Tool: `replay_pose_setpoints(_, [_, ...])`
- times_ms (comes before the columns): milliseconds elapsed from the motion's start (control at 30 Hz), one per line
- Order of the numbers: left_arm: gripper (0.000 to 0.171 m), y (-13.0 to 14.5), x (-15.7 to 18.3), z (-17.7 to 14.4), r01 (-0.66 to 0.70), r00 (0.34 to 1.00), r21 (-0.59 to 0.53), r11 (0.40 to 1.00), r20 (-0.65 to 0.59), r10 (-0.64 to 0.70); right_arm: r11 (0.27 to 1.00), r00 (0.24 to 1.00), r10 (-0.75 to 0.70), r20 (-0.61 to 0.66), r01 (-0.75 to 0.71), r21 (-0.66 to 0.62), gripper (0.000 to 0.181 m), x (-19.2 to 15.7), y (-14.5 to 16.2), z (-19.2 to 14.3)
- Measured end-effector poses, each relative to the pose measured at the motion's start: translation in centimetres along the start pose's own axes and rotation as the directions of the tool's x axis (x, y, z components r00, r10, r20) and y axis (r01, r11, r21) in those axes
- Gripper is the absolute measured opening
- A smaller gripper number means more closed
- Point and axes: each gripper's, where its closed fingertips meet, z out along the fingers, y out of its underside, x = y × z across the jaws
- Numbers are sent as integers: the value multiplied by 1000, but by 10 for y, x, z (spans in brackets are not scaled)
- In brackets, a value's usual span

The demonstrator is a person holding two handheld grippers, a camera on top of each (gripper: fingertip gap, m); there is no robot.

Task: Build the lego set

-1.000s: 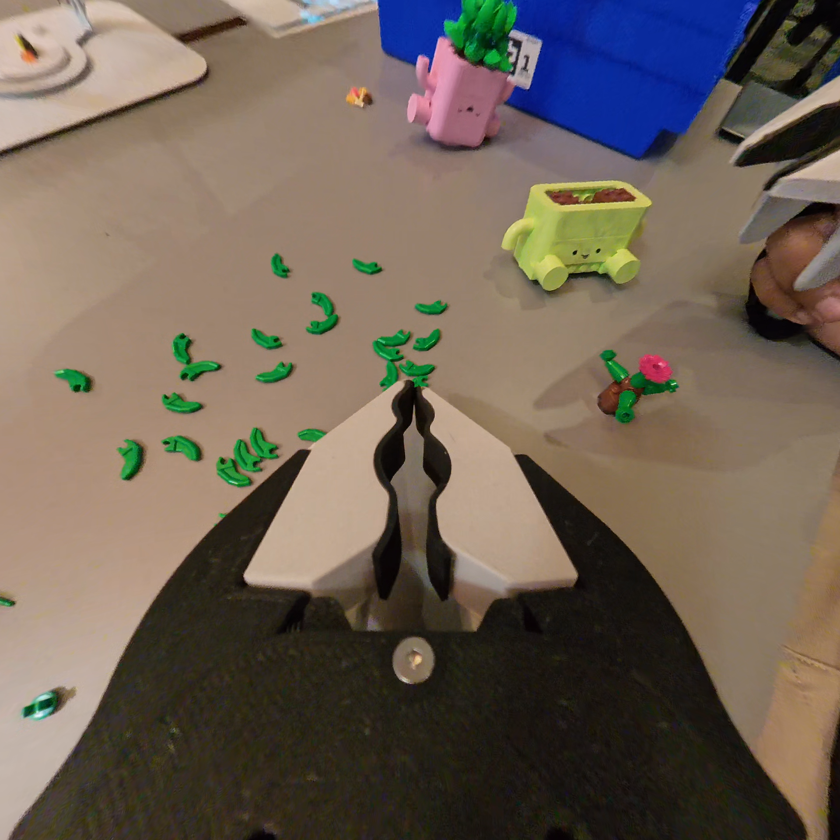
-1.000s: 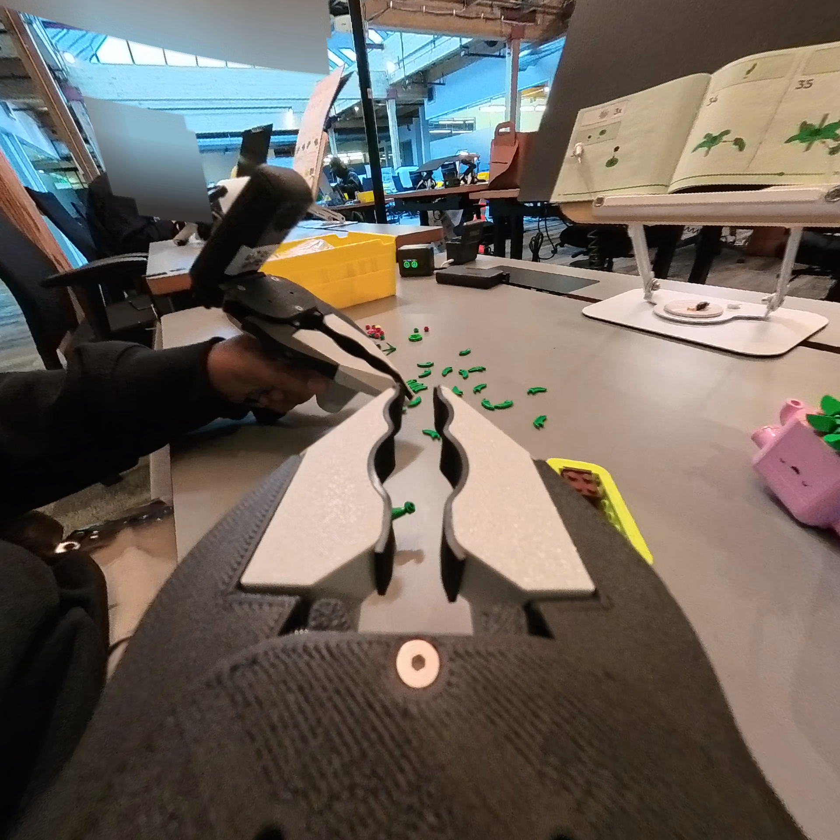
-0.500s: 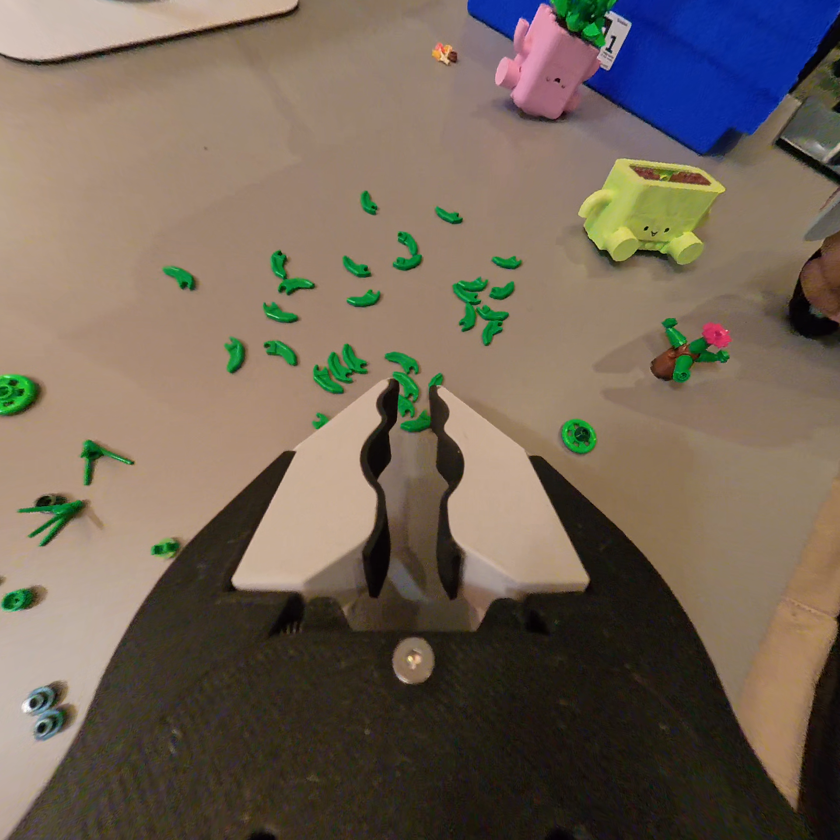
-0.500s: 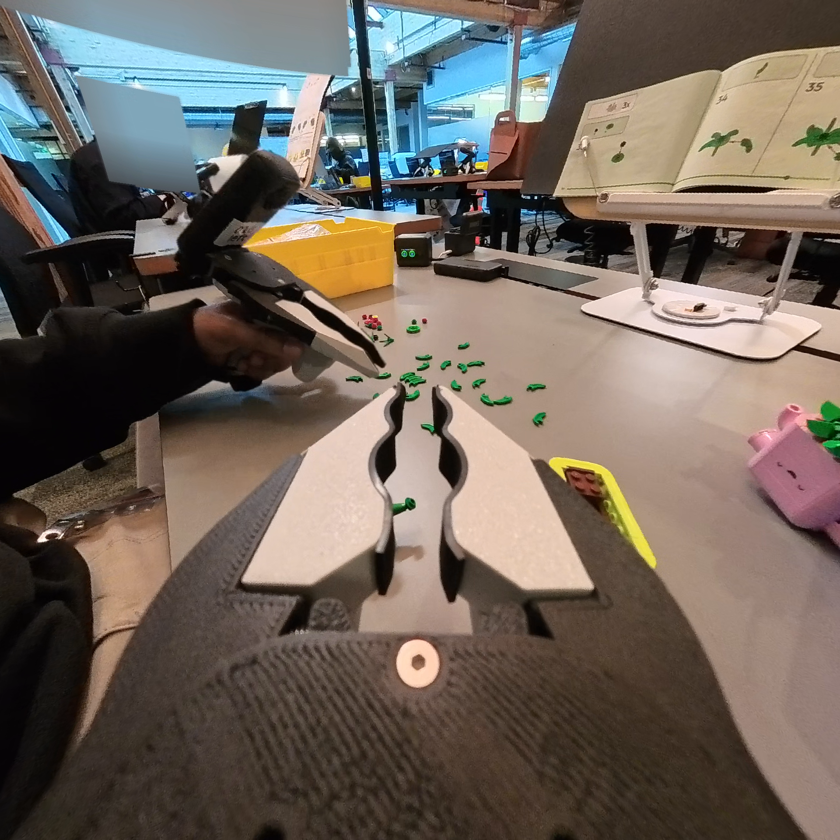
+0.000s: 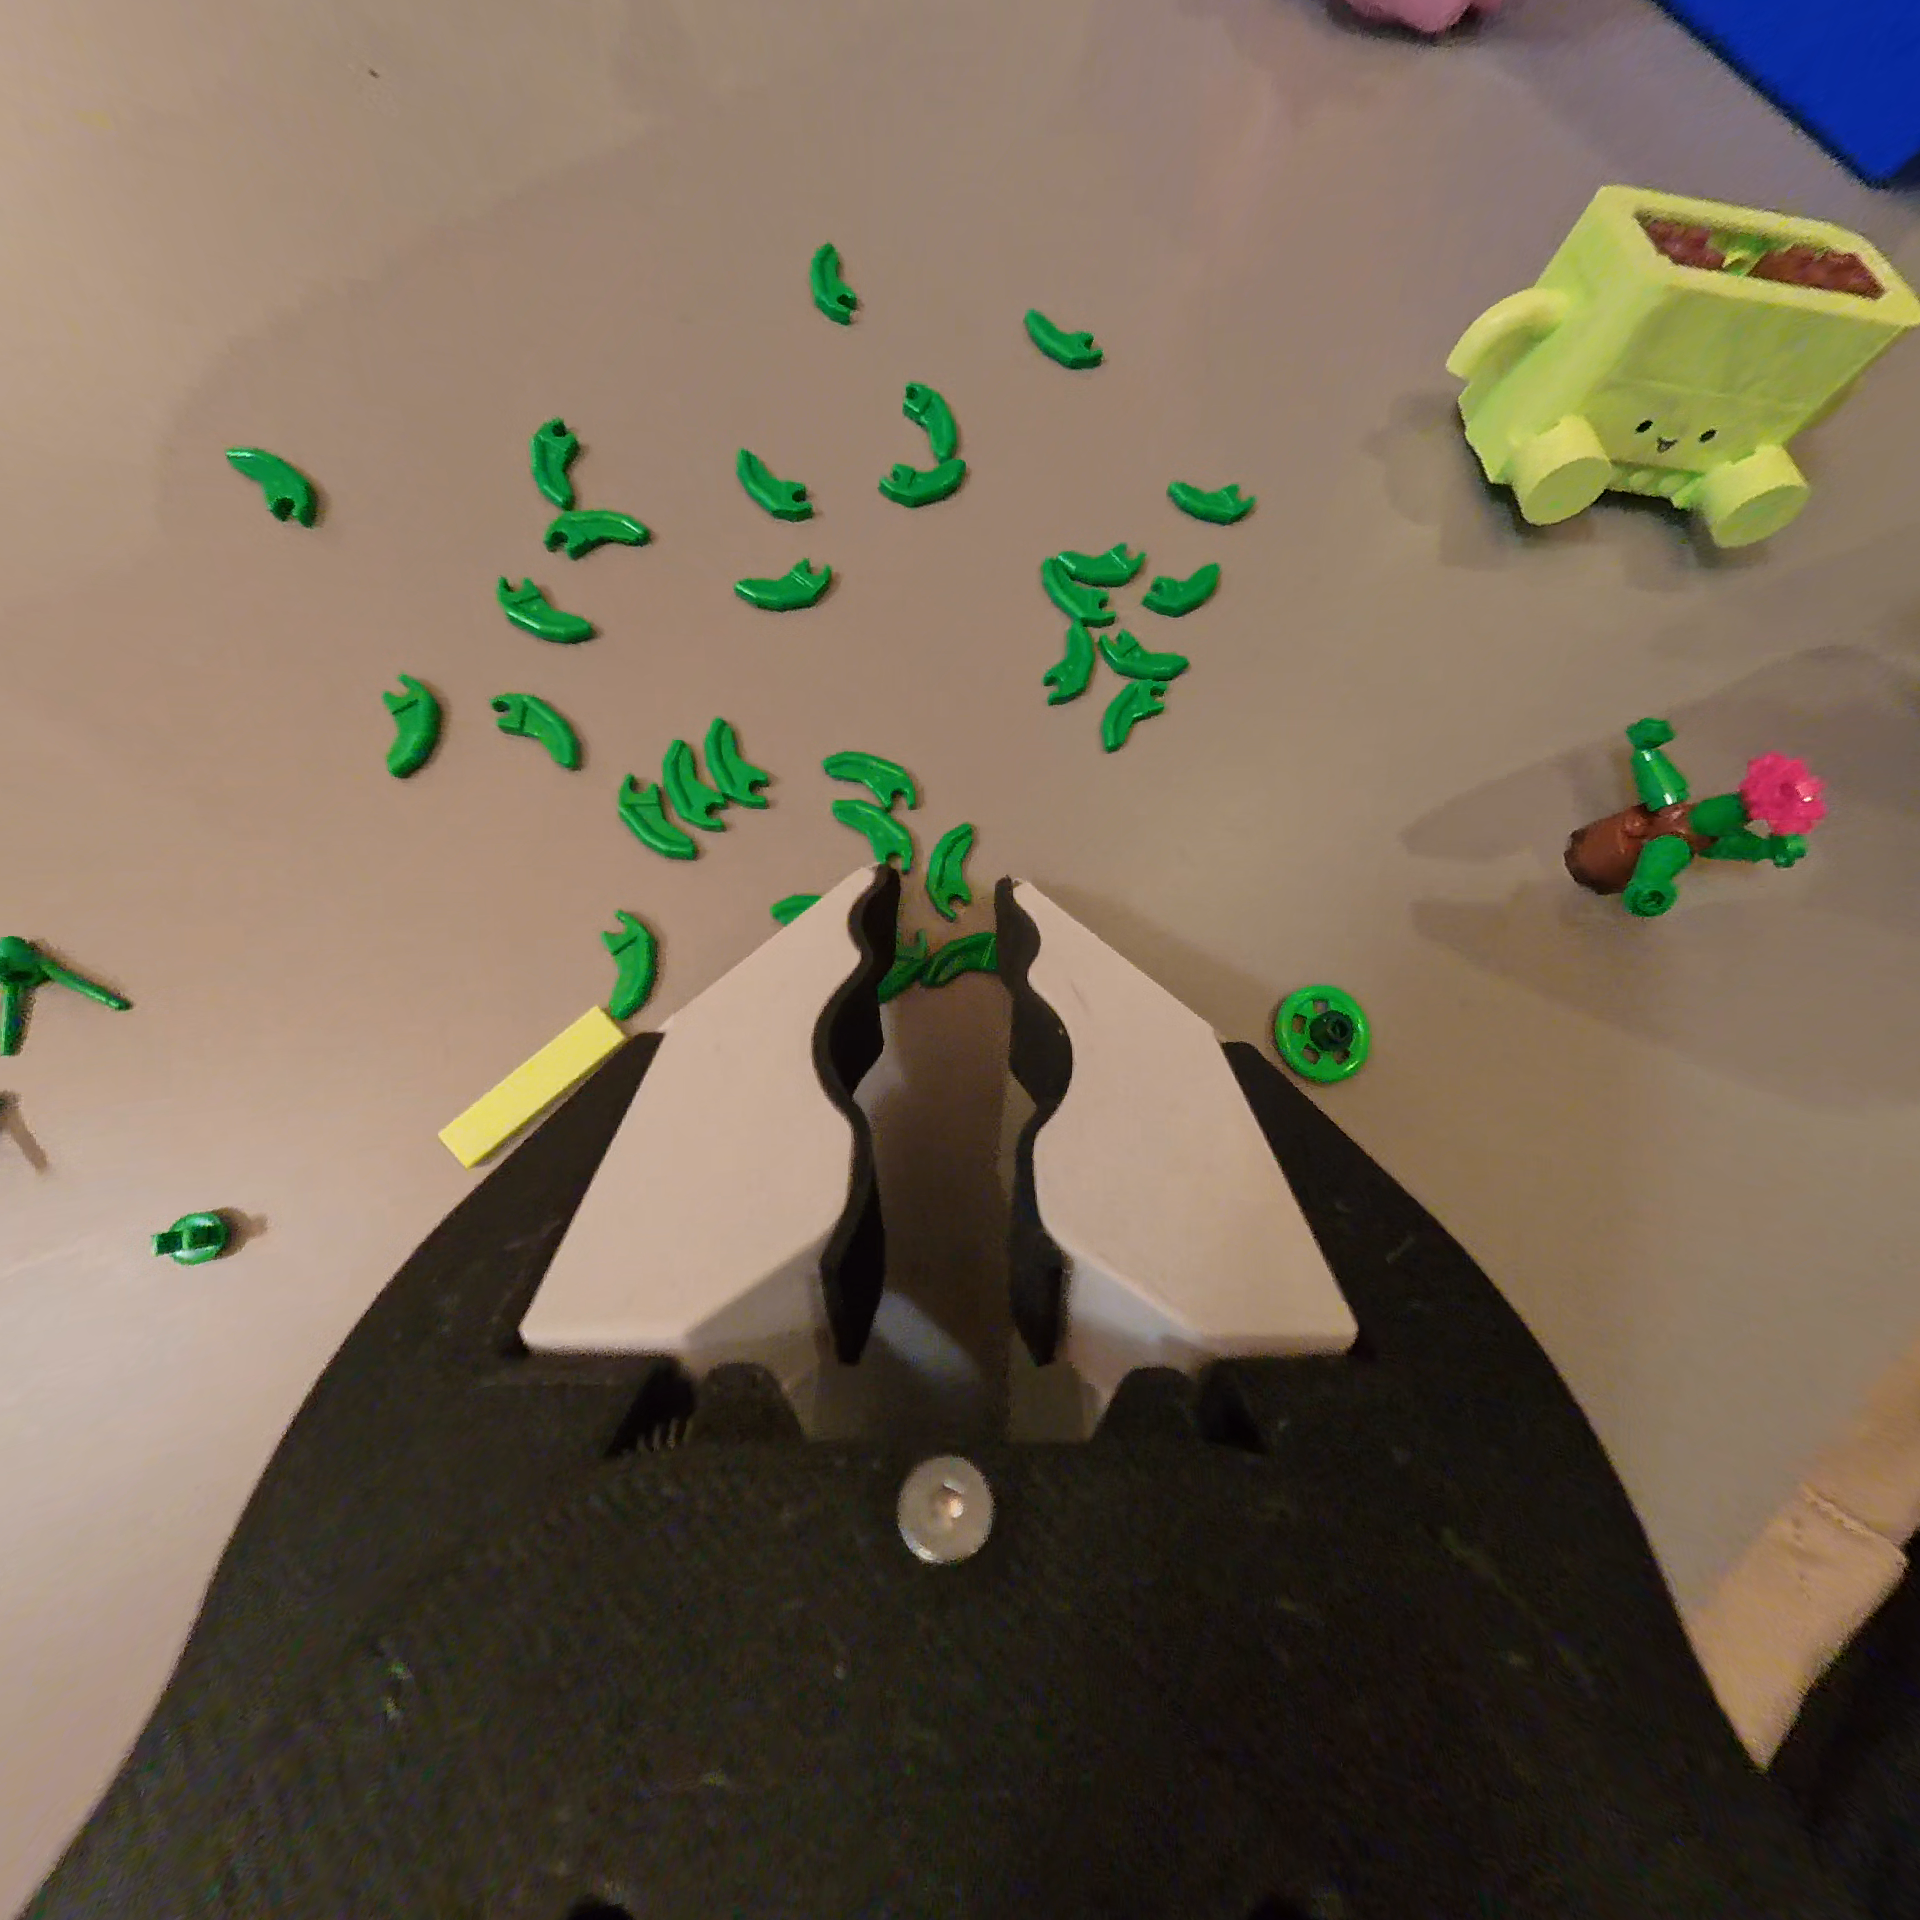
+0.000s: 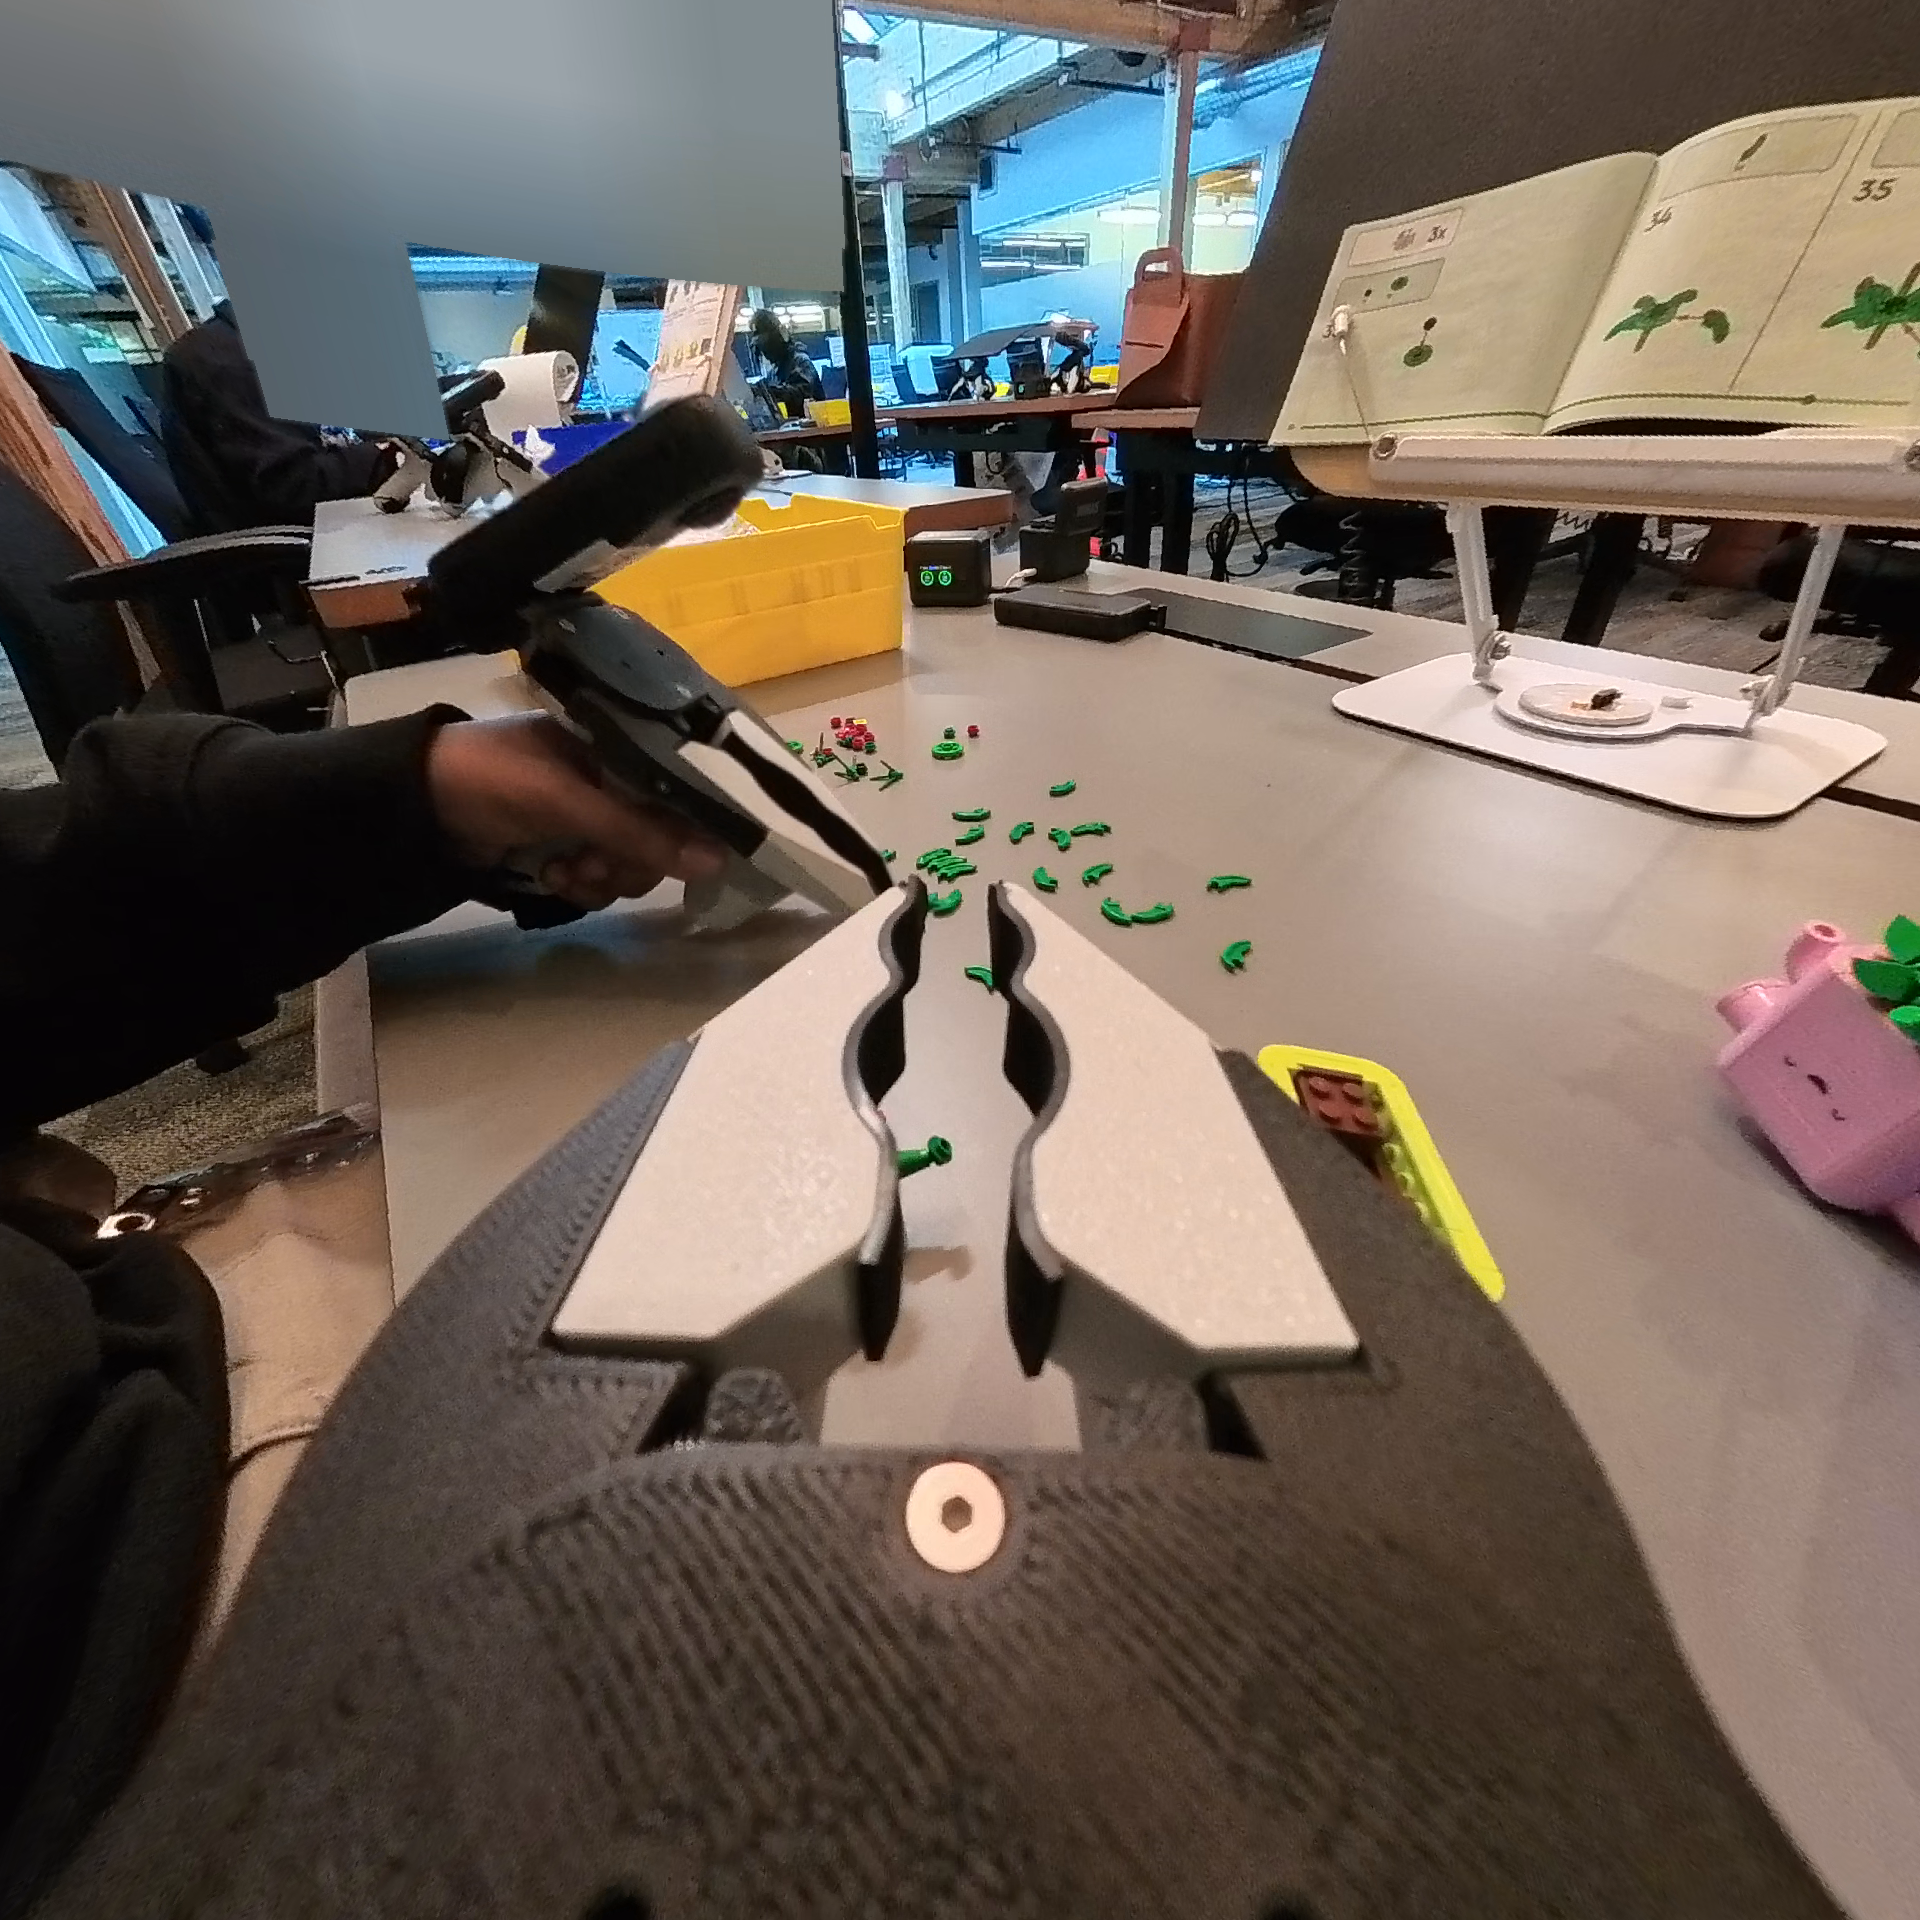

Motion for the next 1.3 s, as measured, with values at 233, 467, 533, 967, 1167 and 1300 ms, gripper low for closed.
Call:
replay_pose_setpoints(233, [4, -2, -2, 2, -99, 992, 1, 995, 80, 98, 1000, 1000, 0, -1, 0, -3, 10, 0, 0, 0])
replay_pose_setpoints(467, [4, -33, 25, -18, -275, 961, 175, 945, 72, 267, 1000, 1000, 9, 9, -9, 8, 10, 0, -1, -1])
replay_pose_setpoints(533, [4, -47, 44, -31, -411, 912, 266, 872, 114, 395, 998, 997, 59, 48, -58, -6, 14, -1, -2, 0])
replay_pose_setpoints(967, [4, -48, 152, -57, -802, 562, 389, 453, 237, 792, 848, 797, 525, 298, -460, -261, 30, -33, 6, -3])
replay_pose_setpoints(1167, [4, -43, 164, -58, -833, 510, 371, 410, 230, 829, 844, 773, 526, 353, -427, -323, 18, -47, 11, -8])
replay_pose_setpoints(1300, [4, -41, 168, -58, -839, 497, 373, 397, 224, 839, 847, 770, 519, 371, -405, -344, 1, -54, 13, -8])
